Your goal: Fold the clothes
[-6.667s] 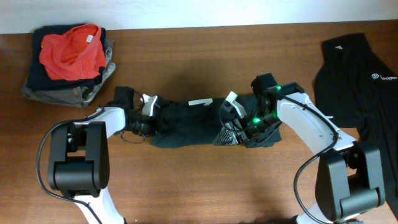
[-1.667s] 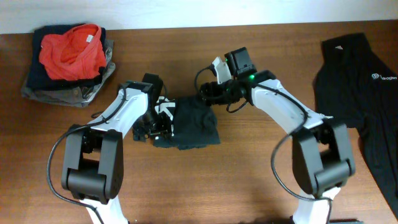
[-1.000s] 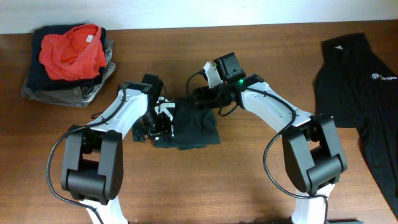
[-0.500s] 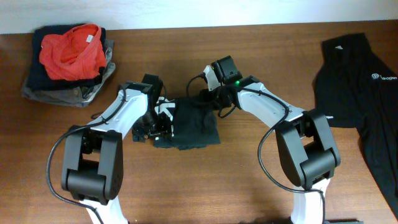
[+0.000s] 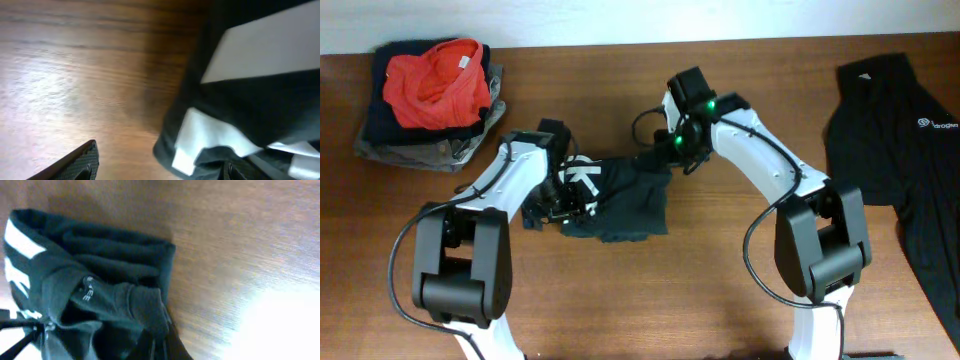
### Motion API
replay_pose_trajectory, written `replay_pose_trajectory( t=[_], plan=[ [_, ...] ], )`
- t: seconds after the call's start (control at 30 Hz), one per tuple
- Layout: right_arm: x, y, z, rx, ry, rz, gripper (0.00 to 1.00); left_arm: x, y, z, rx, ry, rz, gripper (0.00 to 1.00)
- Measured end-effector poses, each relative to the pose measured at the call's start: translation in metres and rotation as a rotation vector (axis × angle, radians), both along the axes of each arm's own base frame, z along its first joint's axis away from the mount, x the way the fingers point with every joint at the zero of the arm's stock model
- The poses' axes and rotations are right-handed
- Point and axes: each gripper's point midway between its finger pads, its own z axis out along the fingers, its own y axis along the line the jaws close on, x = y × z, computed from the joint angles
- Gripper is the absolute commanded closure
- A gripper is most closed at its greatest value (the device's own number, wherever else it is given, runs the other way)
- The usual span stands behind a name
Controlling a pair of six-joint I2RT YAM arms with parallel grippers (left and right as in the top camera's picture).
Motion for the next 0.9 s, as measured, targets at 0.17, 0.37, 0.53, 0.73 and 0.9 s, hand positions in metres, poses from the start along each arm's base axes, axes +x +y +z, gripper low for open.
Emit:
replay_pose_trajectory(
  t=[0.17, 0.37, 0.53, 0.73, 0.9],
  plan=[
    [0.009, -0.021, 0.031, -0.093, -0.022, -0.038, 0.51, -0.01, 0.021, 0.002, 0.052, 0.045, 0.027, 0.23],
    [-0.002, -0.033, 0.052, -0.132, 0.027, -0.047, 0.51, -0.014, 0.03, 0.009, 0.09, 0.069, 0.028, 0.23],
    [-0.026, -0.012, 0.058, -0.009, 0.126, 0.019, 0.51, -0.002, 0.03, 0.022, 0.1, 0.034, 0.026, 0.21],
    [-0.053, 0.014, 0.05, 0.054, 0.203, 0.096, 0.51, 0.002, 0.031, 0.028, 0.101, 0.017, 0.026, 0.19],
    [-0.083, 0.033, 0.016, 0.047, 0.28, 0.145, 0.51, 0.002, 0.031, 0.028, 0.104, 0.015, 0.026, 0.19]
  ],
)
